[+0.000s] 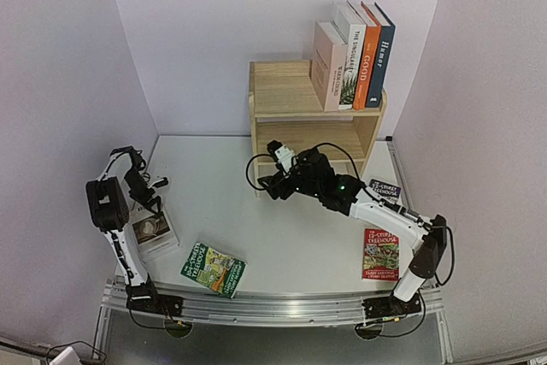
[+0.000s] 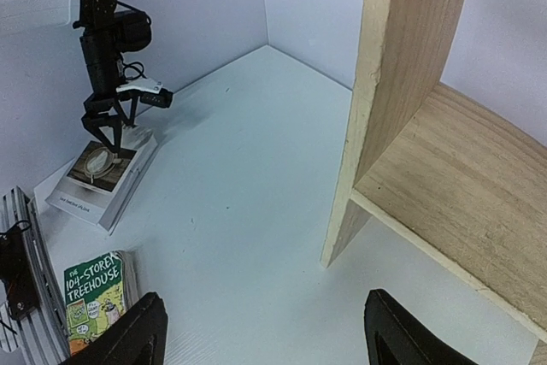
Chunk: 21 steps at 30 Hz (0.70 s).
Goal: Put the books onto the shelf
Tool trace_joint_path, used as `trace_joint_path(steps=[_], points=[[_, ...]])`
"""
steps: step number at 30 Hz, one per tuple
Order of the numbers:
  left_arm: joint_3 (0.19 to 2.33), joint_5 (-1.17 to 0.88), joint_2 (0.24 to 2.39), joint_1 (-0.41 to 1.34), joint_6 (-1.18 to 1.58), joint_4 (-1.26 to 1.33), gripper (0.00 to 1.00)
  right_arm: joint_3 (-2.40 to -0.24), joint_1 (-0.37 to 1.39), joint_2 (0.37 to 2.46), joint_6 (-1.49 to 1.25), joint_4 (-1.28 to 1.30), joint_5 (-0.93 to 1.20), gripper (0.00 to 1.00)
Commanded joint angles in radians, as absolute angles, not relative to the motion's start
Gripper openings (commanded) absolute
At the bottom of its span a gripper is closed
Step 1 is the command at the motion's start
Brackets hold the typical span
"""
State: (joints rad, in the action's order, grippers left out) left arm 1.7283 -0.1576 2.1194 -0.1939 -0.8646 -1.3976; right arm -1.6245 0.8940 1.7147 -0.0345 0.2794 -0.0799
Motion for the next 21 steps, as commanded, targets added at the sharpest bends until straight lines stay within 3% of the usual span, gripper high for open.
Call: trace_joint_path(steps=[1,15,18,21], points=[[1.806,-0.173,2.149,-0.188,-0.879,-1.401,1.00,-1.645,0.900,1.730,-0.054,0.275,-0.046,0.77],[1.810,-0.138,2.264,-0.189,-0.898,-1.420,0.98,-1.644,0.901,1.750,-0.075,0.276,-0.040,0.77],[1.785,-0.165,2.259,-0.189,-0.910,-1.445,0.85,-1.637,0.903,1.751,-0.079,0.276,-0.042,0.77],[1.771,-0.176,2.264,-0.188,-0.914,-1.463,0.62,-1.641,0.905,1.757,-0.083,0.276,-0.039,0.77]])
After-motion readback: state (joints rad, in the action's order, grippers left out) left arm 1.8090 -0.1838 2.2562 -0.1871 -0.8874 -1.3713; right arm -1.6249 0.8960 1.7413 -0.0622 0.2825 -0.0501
